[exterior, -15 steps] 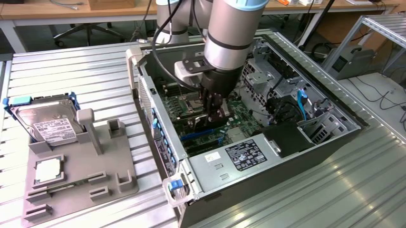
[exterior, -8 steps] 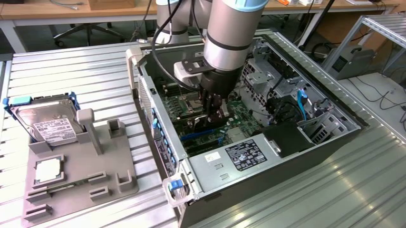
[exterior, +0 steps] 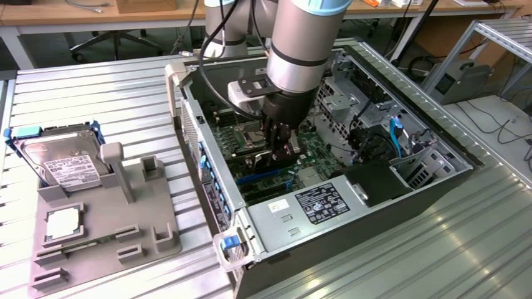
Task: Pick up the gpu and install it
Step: 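Insert the gpu into the slot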
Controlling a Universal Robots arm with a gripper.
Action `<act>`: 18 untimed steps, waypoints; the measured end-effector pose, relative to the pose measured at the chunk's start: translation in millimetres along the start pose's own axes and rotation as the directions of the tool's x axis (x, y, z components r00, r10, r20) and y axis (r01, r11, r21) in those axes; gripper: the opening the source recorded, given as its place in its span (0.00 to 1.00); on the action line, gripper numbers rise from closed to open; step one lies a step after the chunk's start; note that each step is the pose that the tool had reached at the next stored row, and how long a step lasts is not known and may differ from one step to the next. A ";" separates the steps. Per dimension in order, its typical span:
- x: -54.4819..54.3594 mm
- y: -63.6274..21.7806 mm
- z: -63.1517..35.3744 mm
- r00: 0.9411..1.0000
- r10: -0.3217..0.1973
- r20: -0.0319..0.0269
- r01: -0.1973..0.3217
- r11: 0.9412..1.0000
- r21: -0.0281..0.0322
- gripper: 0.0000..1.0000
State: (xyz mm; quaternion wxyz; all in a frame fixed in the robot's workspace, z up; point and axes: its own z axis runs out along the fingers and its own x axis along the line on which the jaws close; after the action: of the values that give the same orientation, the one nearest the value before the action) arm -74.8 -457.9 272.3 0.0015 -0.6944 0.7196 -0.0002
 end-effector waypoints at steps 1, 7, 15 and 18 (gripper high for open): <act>0.0 -0.4 0.1 1.000 -0.001 0.000 0.001 1.000 0.000 0.27; 0.0 -1.1 0.1 1.000 -0.013 0.000 0.013 1.000 0.003 0.27; -0.3 -0.3 0.0 1.000 -0.018 0.000 0.018 1.000 0.006 0.27; -1.1 0.7 0.2 1.000 -0.019 0.001 0.019 1.000 0.018 0.27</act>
State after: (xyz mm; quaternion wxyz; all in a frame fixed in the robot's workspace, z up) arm -75.4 -456.8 272.1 0.0081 -0.7012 0.7129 -0.0065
